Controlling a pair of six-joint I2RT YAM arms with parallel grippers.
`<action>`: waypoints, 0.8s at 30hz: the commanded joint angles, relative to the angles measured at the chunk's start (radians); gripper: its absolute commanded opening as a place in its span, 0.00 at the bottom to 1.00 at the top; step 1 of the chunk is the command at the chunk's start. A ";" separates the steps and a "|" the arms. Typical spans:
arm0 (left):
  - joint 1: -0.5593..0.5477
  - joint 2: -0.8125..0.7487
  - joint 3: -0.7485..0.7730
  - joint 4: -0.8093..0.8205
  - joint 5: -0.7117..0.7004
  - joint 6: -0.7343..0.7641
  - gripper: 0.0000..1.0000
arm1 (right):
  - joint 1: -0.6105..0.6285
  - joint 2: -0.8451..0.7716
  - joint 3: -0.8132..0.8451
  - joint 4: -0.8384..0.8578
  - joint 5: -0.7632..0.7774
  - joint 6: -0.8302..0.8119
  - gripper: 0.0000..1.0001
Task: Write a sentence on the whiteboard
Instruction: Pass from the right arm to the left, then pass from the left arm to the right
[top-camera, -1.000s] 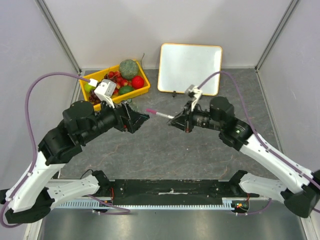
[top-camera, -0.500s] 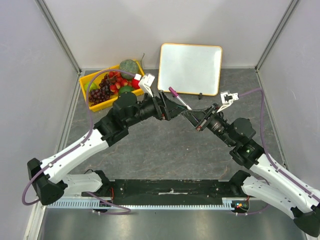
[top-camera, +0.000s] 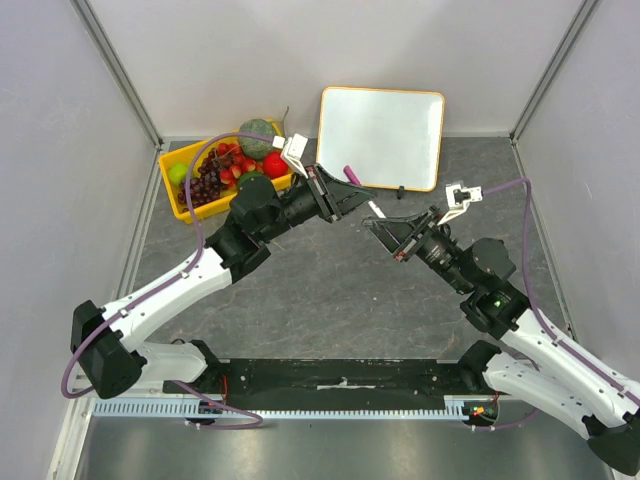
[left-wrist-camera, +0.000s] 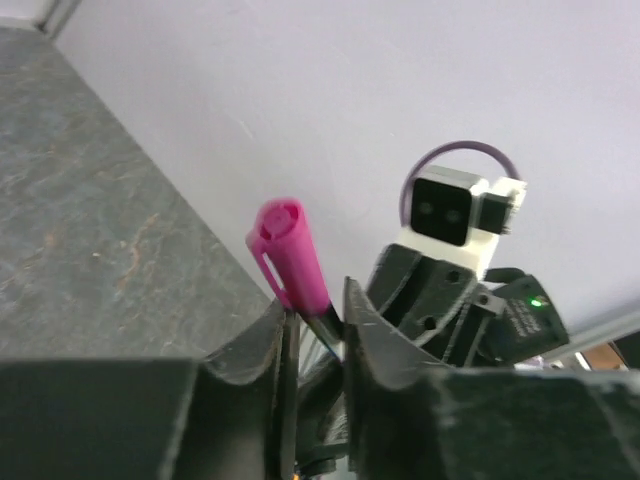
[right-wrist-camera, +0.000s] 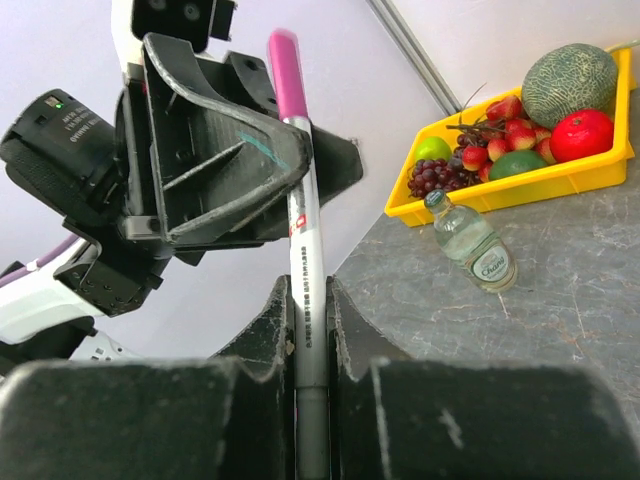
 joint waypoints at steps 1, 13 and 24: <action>0.003 0.003 -0.009 0.150 0.028 -0.035 0.10 | -0.001 0.006 -0.016 0.041 -0.015 0.002 0.00; 0.018 -0.062 0.209 -0.406 -0.064 0.263 0.02 | -0.002 0.042 0.093 -0.199 -0.071 -0.217 0.98; 0.023 -0.082 0.465 -0.983 0.017 0.577 0.02 | -0.025 0.151 0.302 -0.336 -0.469 -0.429 0.98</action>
